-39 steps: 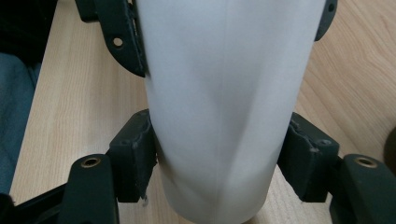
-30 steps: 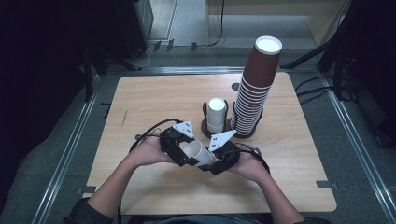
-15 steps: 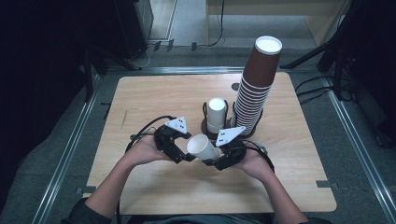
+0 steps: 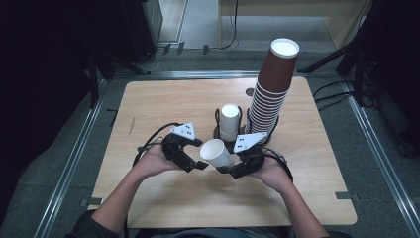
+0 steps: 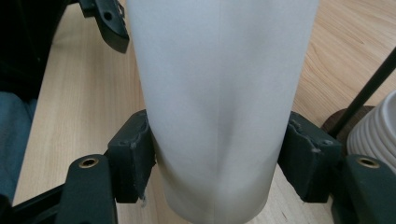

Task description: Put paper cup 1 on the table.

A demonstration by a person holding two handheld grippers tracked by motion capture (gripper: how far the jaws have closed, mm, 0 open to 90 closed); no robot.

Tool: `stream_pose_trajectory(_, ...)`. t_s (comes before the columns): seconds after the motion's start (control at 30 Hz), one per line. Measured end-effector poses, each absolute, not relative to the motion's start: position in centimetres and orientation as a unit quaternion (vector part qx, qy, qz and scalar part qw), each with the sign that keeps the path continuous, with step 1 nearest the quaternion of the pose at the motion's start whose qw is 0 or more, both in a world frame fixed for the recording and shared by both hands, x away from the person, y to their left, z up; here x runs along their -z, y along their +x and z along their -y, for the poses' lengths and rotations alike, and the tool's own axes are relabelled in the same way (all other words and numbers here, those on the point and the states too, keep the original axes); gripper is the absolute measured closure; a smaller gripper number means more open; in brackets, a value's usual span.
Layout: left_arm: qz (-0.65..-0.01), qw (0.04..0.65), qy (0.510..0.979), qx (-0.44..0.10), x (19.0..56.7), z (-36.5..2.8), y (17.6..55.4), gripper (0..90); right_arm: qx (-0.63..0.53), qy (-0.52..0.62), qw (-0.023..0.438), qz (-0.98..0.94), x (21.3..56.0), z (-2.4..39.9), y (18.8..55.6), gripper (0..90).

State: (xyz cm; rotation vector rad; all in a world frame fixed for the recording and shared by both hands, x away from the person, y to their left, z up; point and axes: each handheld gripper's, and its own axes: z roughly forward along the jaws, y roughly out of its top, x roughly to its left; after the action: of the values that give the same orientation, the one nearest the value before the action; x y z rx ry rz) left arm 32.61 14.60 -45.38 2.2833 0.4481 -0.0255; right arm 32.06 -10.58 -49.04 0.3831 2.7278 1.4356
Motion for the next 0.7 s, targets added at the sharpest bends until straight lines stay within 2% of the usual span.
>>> stream_pose_trajectory(0.27,-0.174,0.435,0.883,0.032,45.32,-14.09,32.50,12.9,-0.480,0.125,-0.007,-0.868,49.03,10.38,32.05,33.6)
stream_pose_trajectory(0.53,-0.174,0.468,0.866,0.032,45.18,-13.80,32.41,13.7,-0.498,0.125,-0.044,-0.857,49.19,9.68,32.05,33.5)
stream_pose_trajectory(0.7,-0.170,0.479,0.861,0.029,45.33,-13.89,32.27,20.5,-0.505,0.130,-0.055,-0.852,49.12,9.67,32.10,33.6)
